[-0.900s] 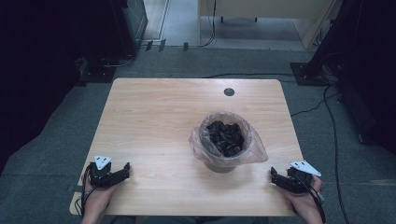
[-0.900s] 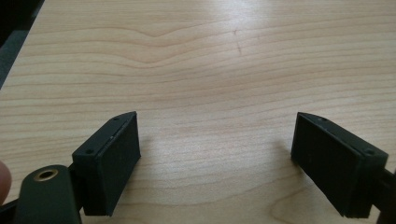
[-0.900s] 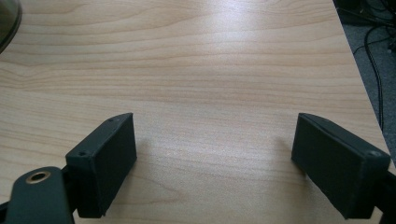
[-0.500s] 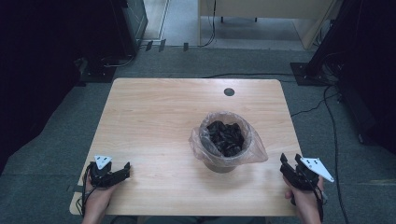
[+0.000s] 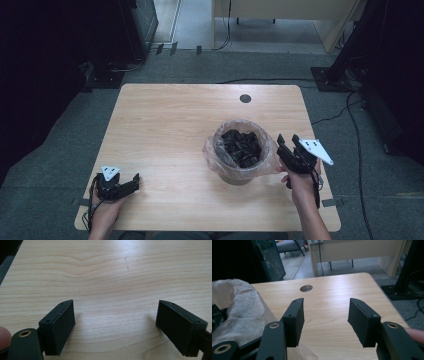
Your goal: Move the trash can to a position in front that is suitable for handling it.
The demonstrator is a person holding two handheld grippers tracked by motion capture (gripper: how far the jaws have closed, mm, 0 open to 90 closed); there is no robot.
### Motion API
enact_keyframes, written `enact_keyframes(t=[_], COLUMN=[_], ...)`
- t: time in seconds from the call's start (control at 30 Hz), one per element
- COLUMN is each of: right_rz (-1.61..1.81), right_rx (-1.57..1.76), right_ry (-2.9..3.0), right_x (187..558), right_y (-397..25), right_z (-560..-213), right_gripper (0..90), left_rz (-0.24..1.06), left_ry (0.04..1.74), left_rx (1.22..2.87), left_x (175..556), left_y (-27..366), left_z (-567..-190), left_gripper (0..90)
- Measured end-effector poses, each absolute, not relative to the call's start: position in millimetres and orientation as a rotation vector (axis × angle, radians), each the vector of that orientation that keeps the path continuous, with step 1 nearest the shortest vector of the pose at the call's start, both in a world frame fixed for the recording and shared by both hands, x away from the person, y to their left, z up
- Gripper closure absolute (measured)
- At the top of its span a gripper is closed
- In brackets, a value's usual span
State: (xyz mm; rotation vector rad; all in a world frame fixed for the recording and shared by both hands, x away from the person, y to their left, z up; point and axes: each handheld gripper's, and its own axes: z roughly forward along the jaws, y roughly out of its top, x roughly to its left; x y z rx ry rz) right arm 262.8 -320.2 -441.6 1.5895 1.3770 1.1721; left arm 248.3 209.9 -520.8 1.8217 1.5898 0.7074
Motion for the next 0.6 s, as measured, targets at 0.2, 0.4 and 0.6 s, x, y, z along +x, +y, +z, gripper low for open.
enact_keyframes(t=[0.2,0.4,0.6], right_rz=[1.199,1.27,1.311], right_rx=[1.621,1.64,1.618], right_ry=[1.426,1.451,1.504], right_x=[277,279,278], right_y=[-307,-307,-299], right_z=[-461,-467,-471], right_gripper=[44.1,42.7,42.7], left_rz=[0.721,0.679,0.659], left_ry=[1.585,1.541,1.47], left_rx=[1.814,1.713,1.698], left_x=[247,256,268], left_y=[204,181,150], left_z=[-520,-500,-481], left_gripper=[15.2,15.3,15.3])
